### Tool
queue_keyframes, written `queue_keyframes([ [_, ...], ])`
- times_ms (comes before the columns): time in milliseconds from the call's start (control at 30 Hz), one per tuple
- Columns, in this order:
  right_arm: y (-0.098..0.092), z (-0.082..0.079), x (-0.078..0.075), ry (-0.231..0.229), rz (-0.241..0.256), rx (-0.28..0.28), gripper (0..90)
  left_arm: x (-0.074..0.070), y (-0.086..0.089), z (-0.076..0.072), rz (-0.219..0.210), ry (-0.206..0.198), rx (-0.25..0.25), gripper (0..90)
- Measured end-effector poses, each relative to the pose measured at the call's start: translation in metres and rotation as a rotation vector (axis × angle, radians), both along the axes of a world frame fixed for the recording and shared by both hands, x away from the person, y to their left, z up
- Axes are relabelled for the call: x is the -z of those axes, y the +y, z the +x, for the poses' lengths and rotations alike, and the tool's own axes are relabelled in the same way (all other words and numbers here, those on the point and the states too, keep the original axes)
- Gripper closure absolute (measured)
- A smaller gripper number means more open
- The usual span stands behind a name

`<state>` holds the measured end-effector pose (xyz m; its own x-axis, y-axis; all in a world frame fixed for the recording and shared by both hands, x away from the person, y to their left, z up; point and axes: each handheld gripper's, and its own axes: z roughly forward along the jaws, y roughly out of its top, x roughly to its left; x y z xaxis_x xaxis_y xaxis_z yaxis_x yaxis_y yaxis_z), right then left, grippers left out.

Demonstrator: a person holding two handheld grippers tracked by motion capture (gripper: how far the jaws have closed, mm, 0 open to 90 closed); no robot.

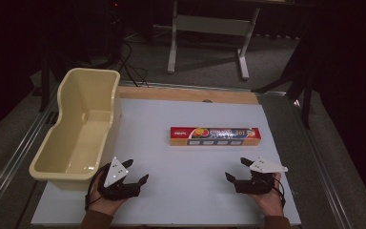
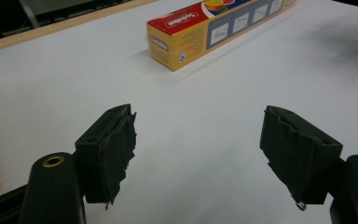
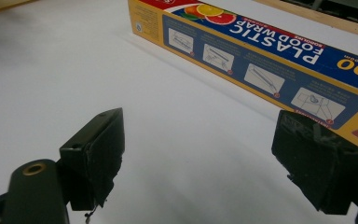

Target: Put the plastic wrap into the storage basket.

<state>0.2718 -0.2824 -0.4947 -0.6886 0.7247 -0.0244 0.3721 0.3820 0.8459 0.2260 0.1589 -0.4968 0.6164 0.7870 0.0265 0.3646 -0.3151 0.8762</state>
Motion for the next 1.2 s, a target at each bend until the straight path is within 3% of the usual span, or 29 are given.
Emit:
queue_keyframes([
  [233,0.004,0.0,0.001,0.004,-0.007,-0.006,16.8,0.0,0.0,-0.001,-0.006,-0.009,0.005,26.0],
  [500,0.009,0.002,-0.001,0.004,0.005,-0.021,26.7,0.0,-0.002,0.001,0.001,-0.022,0.015,24.1],
  [700,0.014,0.01,-0.003,0.014,-0.022,0.004,43.3,0.0,-0.001,0.001,-0.005,-0.02,0.018,24.1],
  [800,0.013,0.013,-0.008,0.012,-0.012,-0.009,58.5,0.001,-0.002,0.002,-0.008,-0.026,0.017,24.1],
  [933,0.013,0.023,-0.01,0.001,-0.013,-0.001,72.3,0.0,-0.002,0.002,-0.013,-0.032,0.016,24.1],
  [1100,0.014,0.039,-0.01,-0.01,-0.012,0.047,88.0,-0.001,-0.002,0.001,-0.022,-0.036,0.018,24.2],
  [1200,0.014,0.048,-0.01,-0.011,-0.001,0.066,90.0,0.0,-0.002,0.001,-0.021,-0.034,0.019,24.2],
])
